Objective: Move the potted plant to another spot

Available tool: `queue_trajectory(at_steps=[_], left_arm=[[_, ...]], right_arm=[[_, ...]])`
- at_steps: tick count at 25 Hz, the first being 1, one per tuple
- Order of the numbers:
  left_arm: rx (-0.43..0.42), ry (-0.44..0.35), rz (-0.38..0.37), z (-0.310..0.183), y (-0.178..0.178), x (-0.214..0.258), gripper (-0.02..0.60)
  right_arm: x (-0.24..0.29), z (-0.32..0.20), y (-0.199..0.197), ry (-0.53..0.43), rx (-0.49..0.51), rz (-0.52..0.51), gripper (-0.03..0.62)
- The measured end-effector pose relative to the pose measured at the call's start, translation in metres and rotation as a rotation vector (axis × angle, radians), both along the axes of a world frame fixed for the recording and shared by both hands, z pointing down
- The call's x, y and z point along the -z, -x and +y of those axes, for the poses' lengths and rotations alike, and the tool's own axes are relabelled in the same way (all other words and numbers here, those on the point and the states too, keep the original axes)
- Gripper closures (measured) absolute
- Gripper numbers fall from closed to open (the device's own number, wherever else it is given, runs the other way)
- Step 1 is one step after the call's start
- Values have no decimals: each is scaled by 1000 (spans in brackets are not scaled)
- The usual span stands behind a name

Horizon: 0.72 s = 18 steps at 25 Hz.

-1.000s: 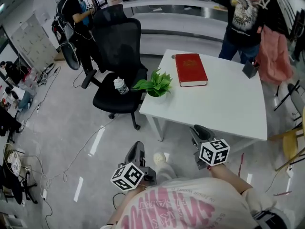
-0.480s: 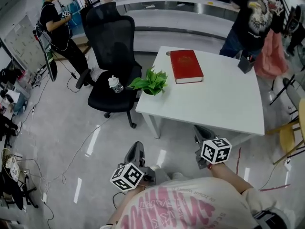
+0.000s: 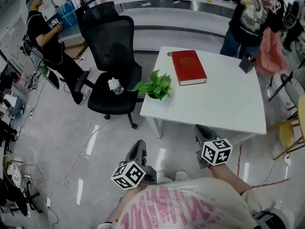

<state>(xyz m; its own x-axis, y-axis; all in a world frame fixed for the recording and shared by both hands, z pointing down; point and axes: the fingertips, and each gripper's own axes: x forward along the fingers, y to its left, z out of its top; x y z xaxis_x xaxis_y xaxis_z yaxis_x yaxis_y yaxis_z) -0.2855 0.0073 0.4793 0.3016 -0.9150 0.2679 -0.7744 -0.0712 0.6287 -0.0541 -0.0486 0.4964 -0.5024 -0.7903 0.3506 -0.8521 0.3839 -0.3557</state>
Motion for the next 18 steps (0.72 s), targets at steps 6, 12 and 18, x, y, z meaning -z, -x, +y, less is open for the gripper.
queue_trajectory(at_steps=[6, 12, 18], left_arm=[[-18, -8, 10, -10, 7, 0, 557], [-35, -14, 10, -11, 9, 2, 557], [-28, -38, 2, -16, 17, 14, 557]], right_arm=[[0, -3, 6, -9, -15, 22, 583], [3, -2, 5, -15, -28, 33, 583], [7, -5, 4, -22, -41, 35, 582]])
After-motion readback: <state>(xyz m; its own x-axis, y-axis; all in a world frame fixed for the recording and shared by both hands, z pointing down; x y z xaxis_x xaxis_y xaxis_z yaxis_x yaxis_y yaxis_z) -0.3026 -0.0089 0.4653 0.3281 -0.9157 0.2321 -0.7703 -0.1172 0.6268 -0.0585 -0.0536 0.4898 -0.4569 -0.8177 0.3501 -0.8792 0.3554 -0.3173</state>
